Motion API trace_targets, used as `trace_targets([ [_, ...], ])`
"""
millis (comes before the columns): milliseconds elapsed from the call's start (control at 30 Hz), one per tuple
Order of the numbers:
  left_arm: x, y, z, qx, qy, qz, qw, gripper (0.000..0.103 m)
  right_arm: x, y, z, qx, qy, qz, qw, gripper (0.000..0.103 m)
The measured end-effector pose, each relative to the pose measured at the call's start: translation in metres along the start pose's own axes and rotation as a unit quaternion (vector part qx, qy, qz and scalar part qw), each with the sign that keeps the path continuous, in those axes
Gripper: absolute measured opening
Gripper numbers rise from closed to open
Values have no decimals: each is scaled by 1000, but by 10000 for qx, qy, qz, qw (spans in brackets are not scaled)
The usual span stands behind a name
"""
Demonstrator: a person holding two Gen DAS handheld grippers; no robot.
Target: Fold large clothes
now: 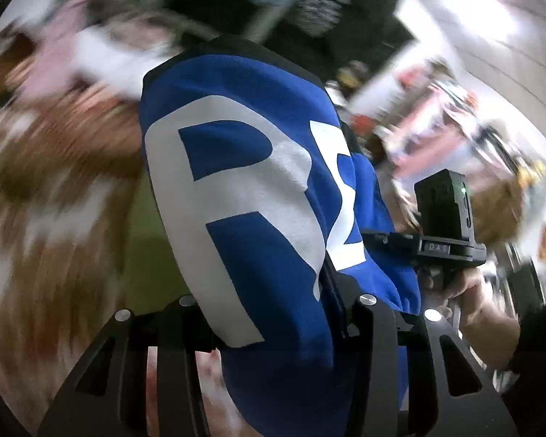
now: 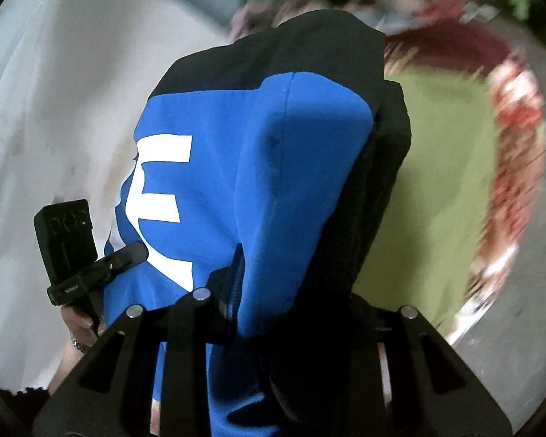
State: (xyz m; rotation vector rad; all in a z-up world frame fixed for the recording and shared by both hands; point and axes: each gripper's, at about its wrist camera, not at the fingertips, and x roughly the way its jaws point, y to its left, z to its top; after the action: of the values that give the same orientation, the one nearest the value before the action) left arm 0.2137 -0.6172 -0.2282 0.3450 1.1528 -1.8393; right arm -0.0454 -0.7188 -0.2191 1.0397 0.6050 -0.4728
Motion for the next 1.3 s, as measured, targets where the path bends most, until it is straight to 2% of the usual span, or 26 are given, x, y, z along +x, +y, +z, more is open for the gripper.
trace_targets([
  [100, 42, 22, 50, 453, 88, -501, 9977, 43, -1, -20, 18, 327, -671, -152, 9971, 29],
  [133, 55, 30, 59, 573, 131, -630, 9963, 43, 22, -1, 9, 404, -791, -244, 9958, 29],
  [200, 92, 49, 73, 750, 383, -798, 9932, 43, 11, -50, 24, 599, -934, -438, 9929, 29],
  [267, 126, 64, 75, 950, 647, -843, 9898, 44, 11, -92, 26, 734, -891, -613, 9914, 29],
  [333, 158, 88, 69, 924, 961, -888, 9871, 45, 35, -129, 21, 868, -803, -579, 9913, 29],
  [367, 184, 108, 64, 860, 1293, -779, 9848, 50, 49, -144, 17, 882, -694, -603, 9918, 29],
  [400, 206, 124, 59, 878, 1553, -456, 9829, 53, 70, -164, 11, 790, -492, -692, 9933, 30],
  [433, 223, 135, 46, 878, 1715, -197, 9811, 60, 83, -172, 7, 619, -366, -783, 9943, 34],
  [467, 232, 147, 36, 769, 1644, -176, 9832, 68, 90, -172, 5, 300, -293, -977, 9943, 35],
  [500, 231, 150, 33, 688, 1563, -197, 9851, 71, 94, -170, 6, -22, -238, -1149, 9931, 37],
  [533, 230, 150, 33, 663, 1523, -214, 9859, 71, 94, -170, 9, -160, -156, -1137, 9933, 38],
  [600, 225, 141, 32, 867, 1483, 5, 9851, 74, 91, -174, 13, -215, 37, -1028, 9945, 38],
  [633, 223, 136, 32, 1022, 1503, 141, 9832, 77, 90, -175, 13, -368, 111, -1070, 9935, 38],
  [667, 222, 131, 33, 1119, 1527, 331, 9814, 87, 90, -177, 12, -485, 153, -1106, 9926, 38],
  [700, 219, 126, 33, 1195, 1544, 561, 9791, 88, 90, -182, 12, -580, 196, -1146, 9915, 43],
  [733, 214, 120, 34, 1252, 1564, 662, 9775, 88, 86, -189, 11, -596, 207, -1308, 9894, 61],
  [800, 201, 105, 31, 1451, 1529, 1034, 9720, 91, 66, -197, 11, -655, 41, -1910, 9794, 76],
  [867, 181, 91, 27, 1507, 1333, 1217, 9720, 91, 48, -199, 10, -1036, 99, -2299, 9676, 76],
  [933, 158, 87, 27, 1264, 975, 1120, 9808, 92, 43, -196, 13, -1172, 137, -2595, 9585, 76],
  [967, 148, 87, 23, 930, 744, 1009, 9877, 94, 39, -187, 17, -1214, 79, -2706, 9550, 76],
  [1000, 143, 89, 15, 582, 615, 843, 9928, 95, 36, -176, 21, -1286, -23, -2828, 9505, 76],
  [1033, 146, 92, 4, 365, 605, 765, 9946, 95, 35, -160, 29, -1453, -259, -3071, 9402, 75],
  [1067, 156, 93, 2, 360, 666, 897, 9931, 95, 31, -149, 37, -1540, -438, -3259, 9318, 77],
  [1133, 174, 87, -27, 611, 849, 1316, 9858, 95, 39, -134, 57, -1702, -802, -3600, 9138, 80],
  [1200, 186, 86, -52, 624, 849, 1546, 9823, 96, 55, -141, 81, -1607, -955, -3783, 9066, 80],
  [1300, 186, 87, -73, 464, 804, 1808, 9791, 99, 81, -174, 102, -1438, -681, -3986, 9032, 87],
])
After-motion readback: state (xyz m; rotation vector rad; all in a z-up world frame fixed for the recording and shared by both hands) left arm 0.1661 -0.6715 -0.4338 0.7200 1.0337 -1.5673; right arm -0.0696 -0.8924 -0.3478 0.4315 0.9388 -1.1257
